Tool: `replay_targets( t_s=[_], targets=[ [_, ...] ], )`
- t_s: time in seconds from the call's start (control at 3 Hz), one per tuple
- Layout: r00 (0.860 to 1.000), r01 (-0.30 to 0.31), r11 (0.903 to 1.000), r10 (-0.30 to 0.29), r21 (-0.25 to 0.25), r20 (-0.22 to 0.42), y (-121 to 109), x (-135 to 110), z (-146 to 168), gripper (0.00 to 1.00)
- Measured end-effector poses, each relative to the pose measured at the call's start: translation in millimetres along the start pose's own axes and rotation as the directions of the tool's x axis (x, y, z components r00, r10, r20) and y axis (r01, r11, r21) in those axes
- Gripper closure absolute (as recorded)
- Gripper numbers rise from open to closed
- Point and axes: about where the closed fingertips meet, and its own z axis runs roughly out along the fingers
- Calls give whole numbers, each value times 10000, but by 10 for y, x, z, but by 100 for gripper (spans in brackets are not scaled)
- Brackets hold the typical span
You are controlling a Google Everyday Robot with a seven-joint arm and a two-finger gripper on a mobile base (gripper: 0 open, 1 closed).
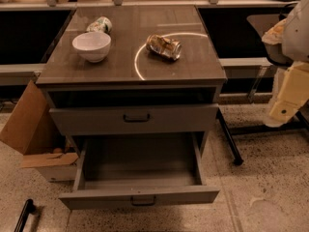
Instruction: Close middle drawer
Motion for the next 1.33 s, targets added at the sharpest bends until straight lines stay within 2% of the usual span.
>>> replay_targets(
  t_s=[0.33, 0.67, 1.0, 1.33],
  targets=[
    [10000, 0, 10000, 0, -2, 1, 0, 0, 1, 0],
    [9987, 45, 9964, -1, -850, 516, 216, -3, 315, 0],
    [9875, -2, 9763, 343, -2166, 1536, 660, -42, 831, 0],
    [9640, -131, 9274, 1110, -3737, 2417, 1264, -159, 1423, 0]
  ],
)
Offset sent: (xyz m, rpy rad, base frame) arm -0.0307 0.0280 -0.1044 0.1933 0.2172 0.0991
